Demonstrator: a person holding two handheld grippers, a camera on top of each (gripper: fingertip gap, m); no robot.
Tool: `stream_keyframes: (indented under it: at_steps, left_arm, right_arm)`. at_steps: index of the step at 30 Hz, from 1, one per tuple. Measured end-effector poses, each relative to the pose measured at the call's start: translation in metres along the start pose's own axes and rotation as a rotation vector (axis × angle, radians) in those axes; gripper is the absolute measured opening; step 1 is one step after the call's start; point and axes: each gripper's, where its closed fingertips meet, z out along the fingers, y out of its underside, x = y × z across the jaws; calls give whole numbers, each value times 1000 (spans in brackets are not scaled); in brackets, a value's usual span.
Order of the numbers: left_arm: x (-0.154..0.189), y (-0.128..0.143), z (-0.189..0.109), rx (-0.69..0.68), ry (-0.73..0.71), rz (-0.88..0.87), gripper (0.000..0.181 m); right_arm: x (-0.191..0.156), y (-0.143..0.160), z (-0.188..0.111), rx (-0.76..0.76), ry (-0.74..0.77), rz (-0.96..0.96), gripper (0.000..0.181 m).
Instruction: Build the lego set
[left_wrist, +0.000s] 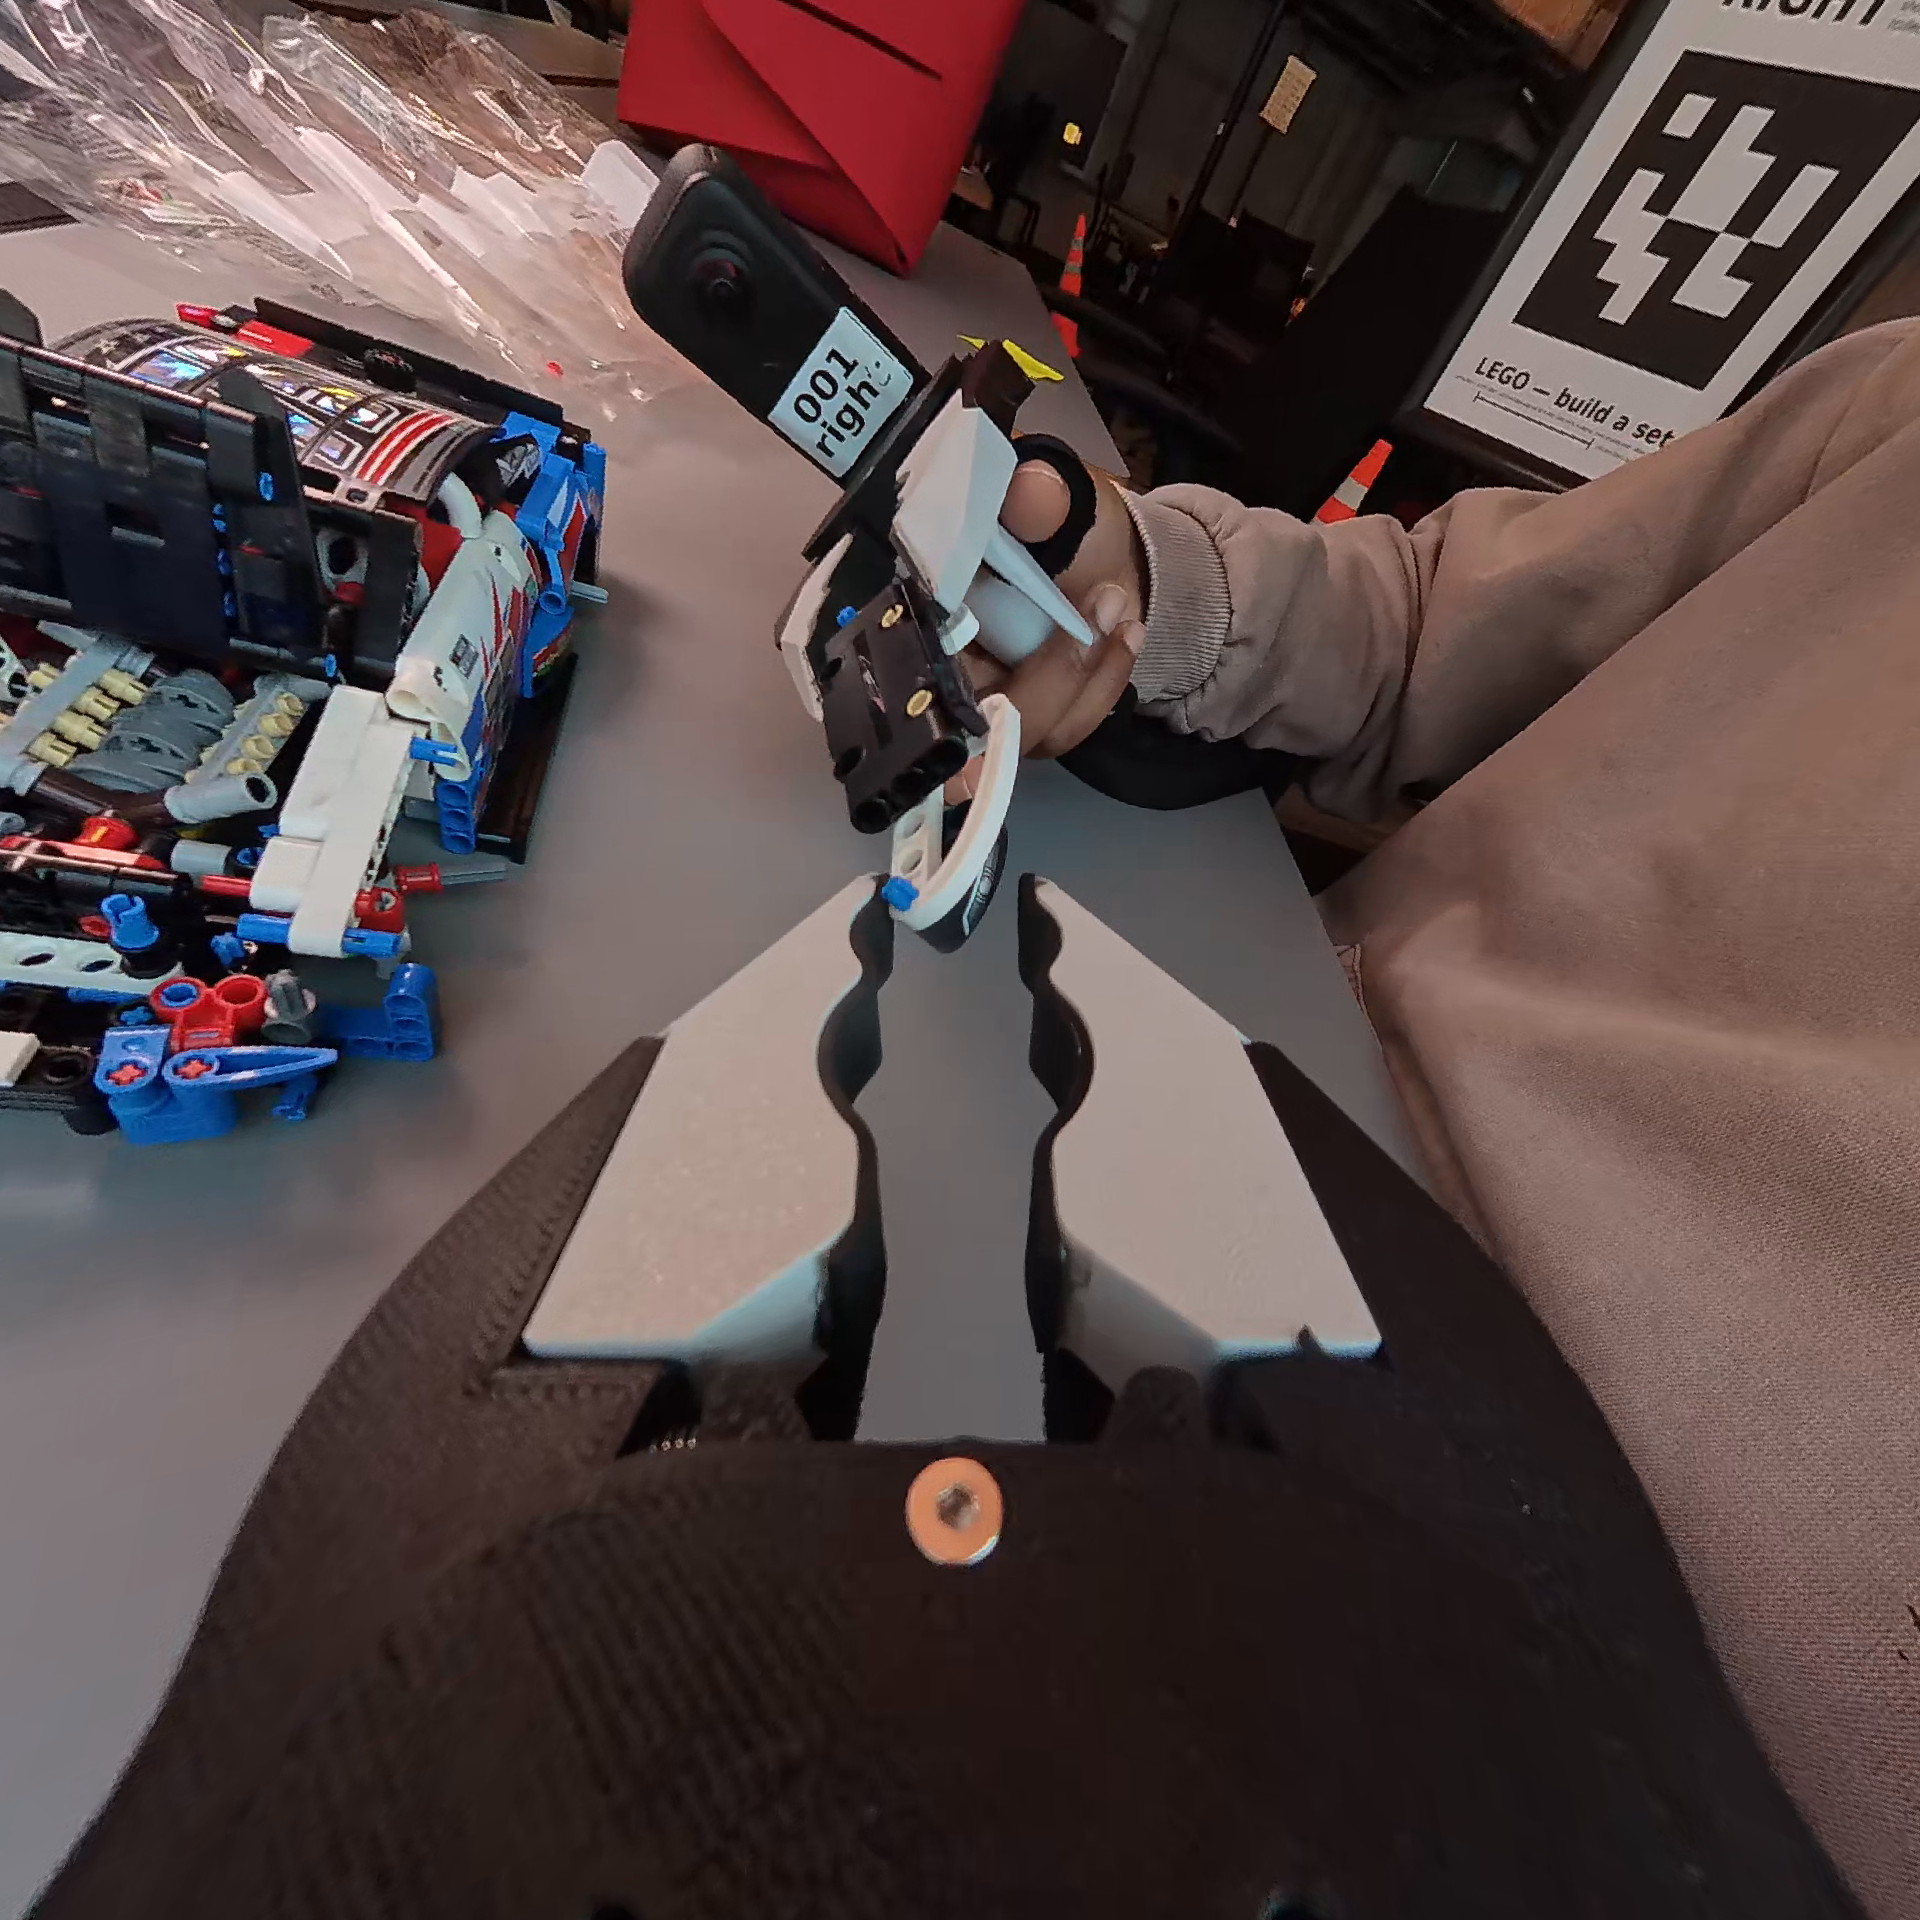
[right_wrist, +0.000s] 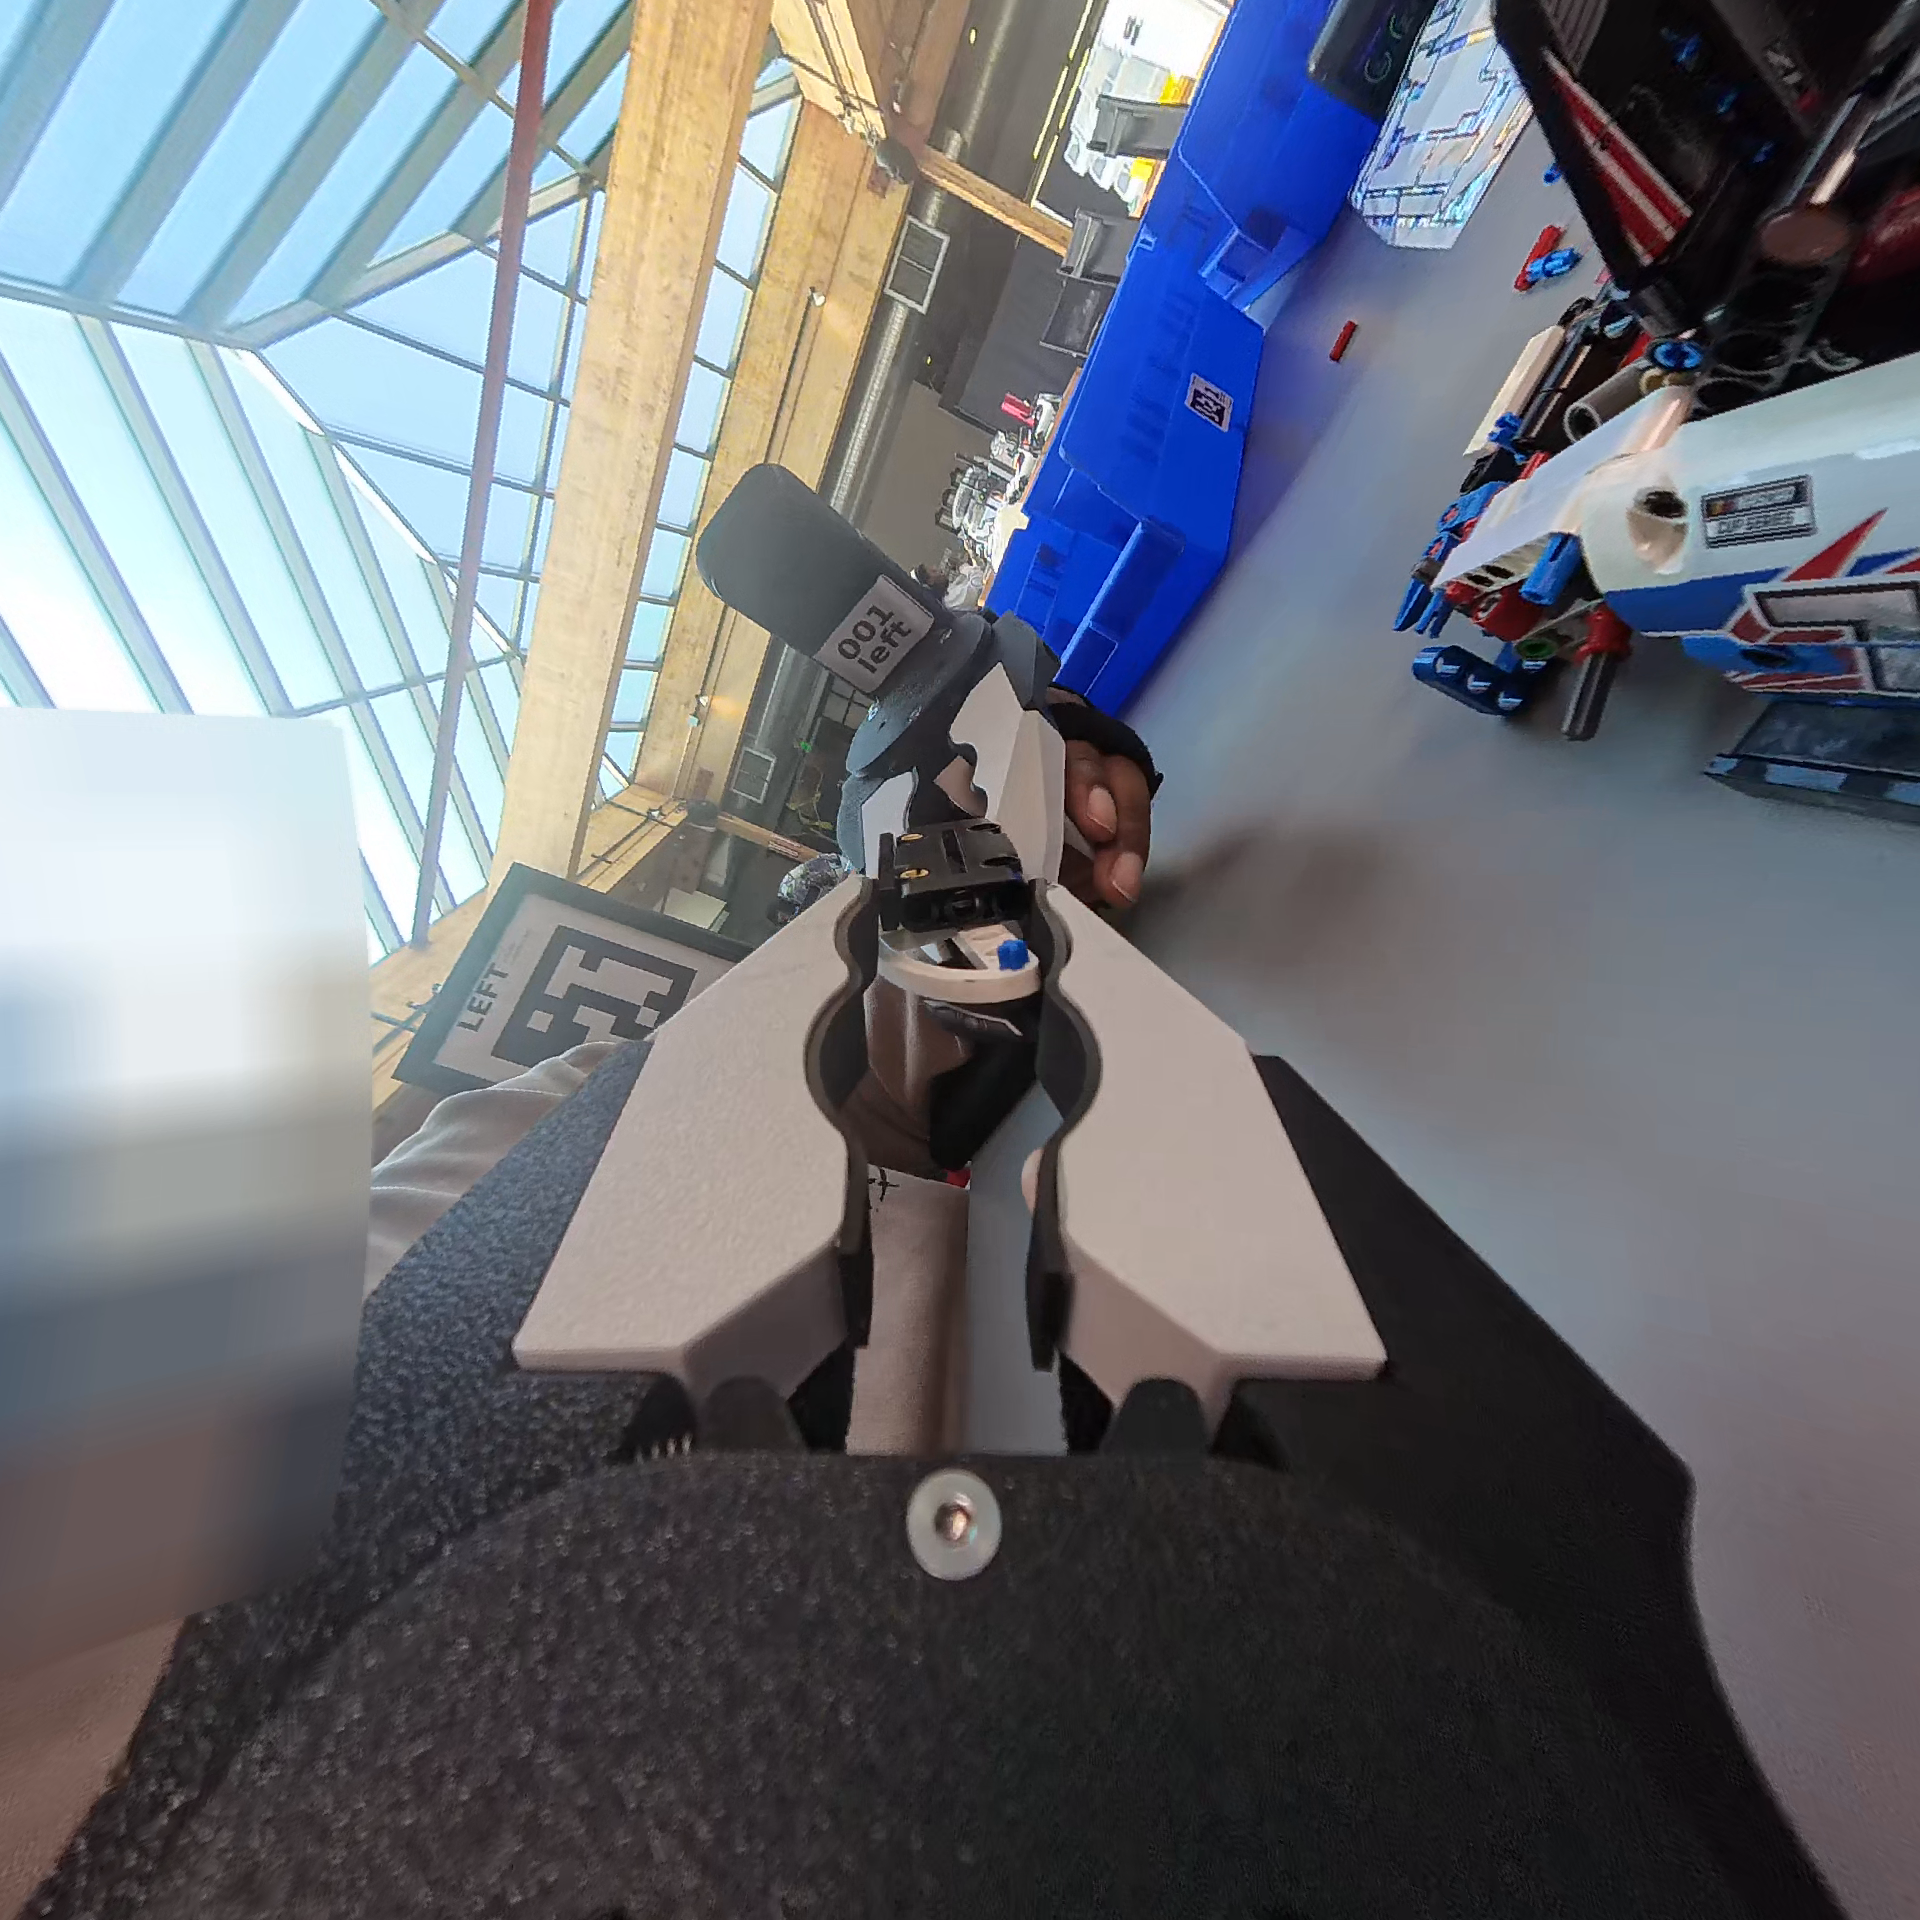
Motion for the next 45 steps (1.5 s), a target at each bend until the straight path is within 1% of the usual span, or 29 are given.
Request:
stream_keyframes:
  at_steps: [3,9,15,21,26,29,32,33,35,45]
  left_arm:
    - [-2,-1,-1,5,-6,-3,16]
    - [-10,3,-4,-14,-46,-2,15]
    - [-16,6,-5,-29,-71,4,12]
    - [-16,4,-7,-17,-70,0,9]
    - [-13,2,-8,-5,-49,2,16]
    - [-12,2,-9,0,-45,-1,16]
    - [-14,1,-10,6,-43,-24,14]
    - [-14,1,-10,6,-40,-35,9]
    - [-14,2,-10,0,-28,-57,7]
    - [-23,11,-9,-39,-65,-82,7]
  right_arm:
    - [2,-1,-1,3,15,-10,25]
    - [11,0,-2,-6,92,-51,24]
    - [16,-1,-5,0,133,-63,24]
    - [17,-4,-9,11,143,-69,24]
    - [17,-5,-11,15,144,-71,24]
    - [18,-5,-11,10,155,-81,24]
    - [21,-4,-11,2,179,-100,24]
    - [21,-3,-11,-1,183,-105,24]
    - [22,-3,-11,-4,187,-112,24]
    - [26,-1,-12,-12,217,-108,24]
